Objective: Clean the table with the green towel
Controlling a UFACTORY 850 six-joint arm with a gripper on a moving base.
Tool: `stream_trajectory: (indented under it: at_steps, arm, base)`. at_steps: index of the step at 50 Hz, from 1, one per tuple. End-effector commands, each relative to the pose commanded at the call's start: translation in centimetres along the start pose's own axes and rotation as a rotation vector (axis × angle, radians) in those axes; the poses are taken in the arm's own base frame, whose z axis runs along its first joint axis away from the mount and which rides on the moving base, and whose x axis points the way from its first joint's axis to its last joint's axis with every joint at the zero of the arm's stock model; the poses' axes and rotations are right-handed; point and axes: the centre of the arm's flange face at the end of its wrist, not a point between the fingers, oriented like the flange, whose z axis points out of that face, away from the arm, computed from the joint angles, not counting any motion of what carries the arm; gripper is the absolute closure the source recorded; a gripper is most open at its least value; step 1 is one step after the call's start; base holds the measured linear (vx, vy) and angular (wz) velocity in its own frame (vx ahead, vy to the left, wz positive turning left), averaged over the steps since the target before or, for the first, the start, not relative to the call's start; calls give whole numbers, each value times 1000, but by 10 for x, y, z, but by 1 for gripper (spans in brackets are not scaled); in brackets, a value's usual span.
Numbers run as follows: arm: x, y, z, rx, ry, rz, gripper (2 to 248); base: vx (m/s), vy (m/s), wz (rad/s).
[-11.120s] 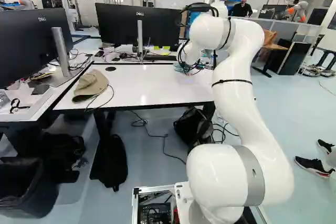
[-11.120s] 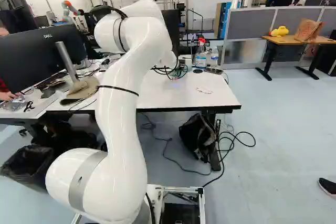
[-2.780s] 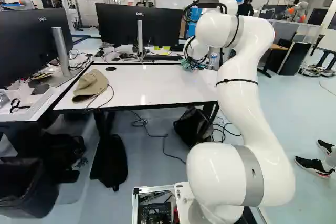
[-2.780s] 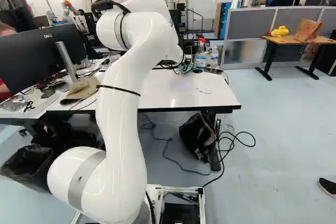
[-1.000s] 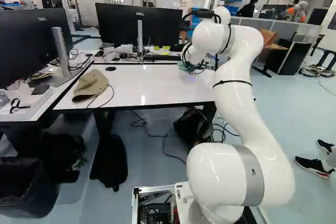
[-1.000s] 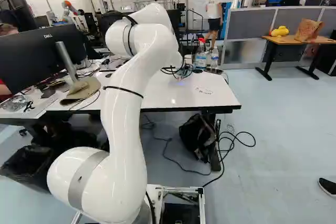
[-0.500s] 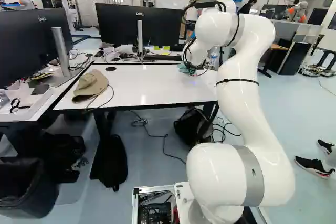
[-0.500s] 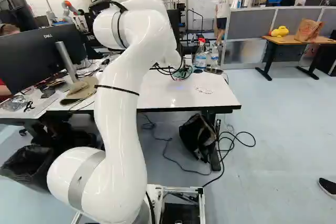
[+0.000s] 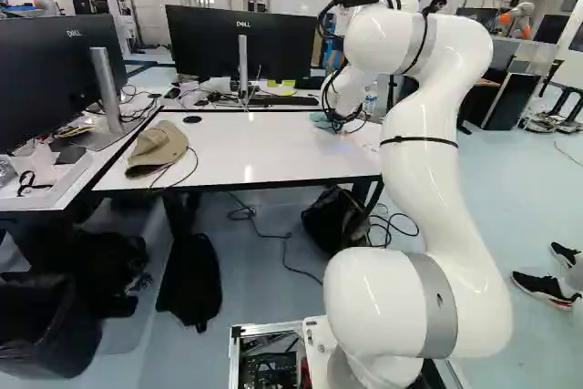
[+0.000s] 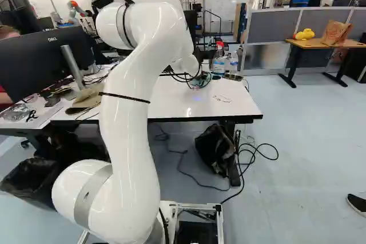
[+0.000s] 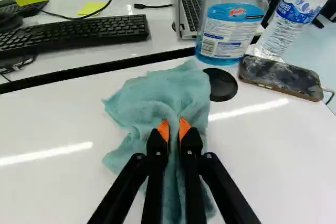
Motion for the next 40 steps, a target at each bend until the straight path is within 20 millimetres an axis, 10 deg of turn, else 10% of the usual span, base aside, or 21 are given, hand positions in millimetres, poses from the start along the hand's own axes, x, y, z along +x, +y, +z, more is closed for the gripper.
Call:
stream_trajectory:
  at_steps: [40]
  arm:
    - [25,-27,50,29,62,-21,208]
  base:
    - [0,0,0]
